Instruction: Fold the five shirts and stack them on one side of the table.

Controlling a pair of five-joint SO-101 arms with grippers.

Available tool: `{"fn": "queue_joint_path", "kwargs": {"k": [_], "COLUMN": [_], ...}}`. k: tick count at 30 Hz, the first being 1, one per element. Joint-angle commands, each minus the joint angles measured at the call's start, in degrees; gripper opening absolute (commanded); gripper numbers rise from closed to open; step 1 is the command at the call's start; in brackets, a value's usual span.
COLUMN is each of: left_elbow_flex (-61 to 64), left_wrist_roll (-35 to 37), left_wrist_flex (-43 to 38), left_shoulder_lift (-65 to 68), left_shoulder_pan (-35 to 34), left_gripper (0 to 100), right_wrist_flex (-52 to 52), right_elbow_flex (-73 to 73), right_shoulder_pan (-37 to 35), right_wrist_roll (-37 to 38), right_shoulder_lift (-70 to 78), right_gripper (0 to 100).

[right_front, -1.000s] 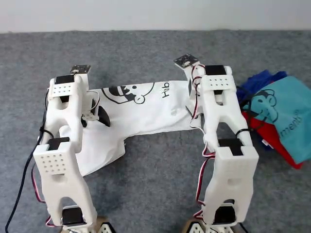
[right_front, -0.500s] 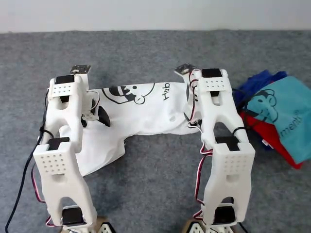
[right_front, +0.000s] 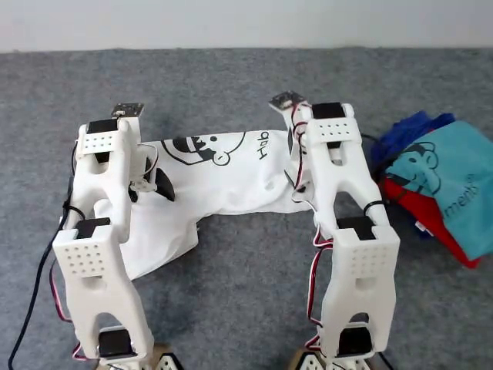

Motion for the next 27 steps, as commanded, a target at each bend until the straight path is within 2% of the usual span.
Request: {"fn": "queue_joint_path", "kwargs": {"k": [1, 8, 14, 23, 27], "left_elbow_flex": [0.1, 0.1, 0.1, 0.1, 0.2], "left_wrist_roll": [-0.6, -0.6, -0.6, -0.6, -0.6], "left_wrist_flex": [-1.6, -1.6, -1.6, -1.6, -1.6], "left_shoulder_lift": [-0.8, -0.8, -0.8, -0.8, -0.8], "left_shoulder_pan": [0.5, 0.5, 0.5, 0.5, 0.5], "left_gripper": [31, 31, 31, 31, 31], "right_wrist_flex": [1.5, 4.2, 6.9, 1.0, 0.0], "right_elbow_flex": [-4.2, -5.5, -5.6, -5.5, -5.5], "right_shoulder_pan": [-0.6, -1.6, -7.6, -8.6, -8.5], "right_wrist_roll": [-0.8, -0.8, -2.2, -2.7, 0.6], "right_shoulder_lift": [-4.8, -4.3, -4.5, -3.9, -1.1], "right_gripper": [18.7, 18.7, 18.6, 18.1, 7.5]}}
